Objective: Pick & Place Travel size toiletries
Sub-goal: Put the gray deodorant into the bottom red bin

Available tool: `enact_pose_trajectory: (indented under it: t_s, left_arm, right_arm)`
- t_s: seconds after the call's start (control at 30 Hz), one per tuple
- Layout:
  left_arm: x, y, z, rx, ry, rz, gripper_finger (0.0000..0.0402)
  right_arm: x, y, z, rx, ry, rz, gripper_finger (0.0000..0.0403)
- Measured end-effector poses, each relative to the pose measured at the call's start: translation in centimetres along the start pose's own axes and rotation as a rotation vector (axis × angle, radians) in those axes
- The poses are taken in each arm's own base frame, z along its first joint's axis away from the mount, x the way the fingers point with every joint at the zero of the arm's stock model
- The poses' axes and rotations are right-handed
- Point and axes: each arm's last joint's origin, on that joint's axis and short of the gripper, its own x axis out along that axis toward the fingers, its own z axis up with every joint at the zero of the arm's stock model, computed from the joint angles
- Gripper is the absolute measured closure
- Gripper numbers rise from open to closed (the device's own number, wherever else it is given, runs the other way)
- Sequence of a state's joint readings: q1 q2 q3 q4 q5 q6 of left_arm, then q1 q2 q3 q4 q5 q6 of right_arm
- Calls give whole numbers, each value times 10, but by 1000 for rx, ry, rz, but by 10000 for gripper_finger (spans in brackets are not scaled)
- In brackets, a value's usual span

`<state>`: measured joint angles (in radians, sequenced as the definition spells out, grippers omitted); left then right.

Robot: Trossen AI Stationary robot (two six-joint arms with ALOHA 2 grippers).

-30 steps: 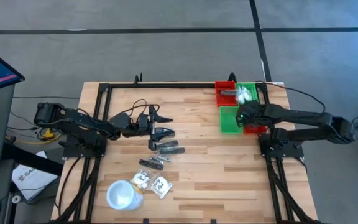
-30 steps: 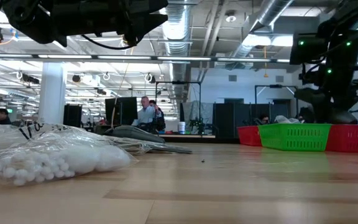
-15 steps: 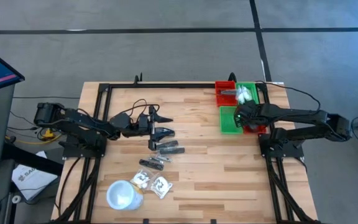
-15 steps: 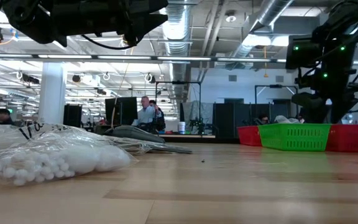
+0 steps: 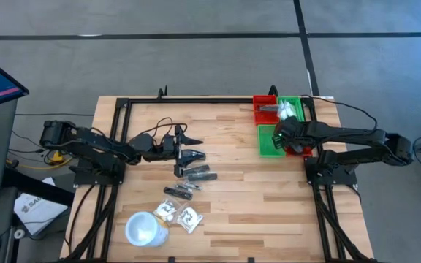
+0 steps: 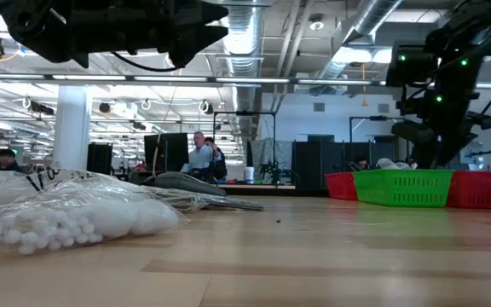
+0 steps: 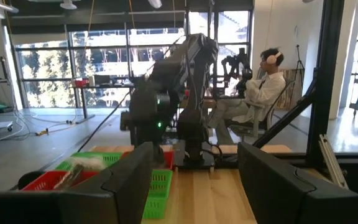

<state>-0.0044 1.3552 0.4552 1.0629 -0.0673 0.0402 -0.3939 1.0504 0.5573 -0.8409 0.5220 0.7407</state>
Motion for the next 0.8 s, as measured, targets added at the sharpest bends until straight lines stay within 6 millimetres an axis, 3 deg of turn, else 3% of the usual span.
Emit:
enact_pose_trajectory:
  t_s: [0.23, 0.57, 0.8]
  left_arm:
    - [-8, 3, -13, 11, 63, 29, 176]
    - [-15, 32, -37, -9, 270, 196, 176]
    - [-15, 40, -64, -24, 420, 157, 176]
  right_arm:
    - [-19, 14, 13, -66, -87, 100, 219]
    - [-47, 37, 22, -155, -235, 271, 235]
    - [-59, 50, 24, -196, -331, 373, 231]
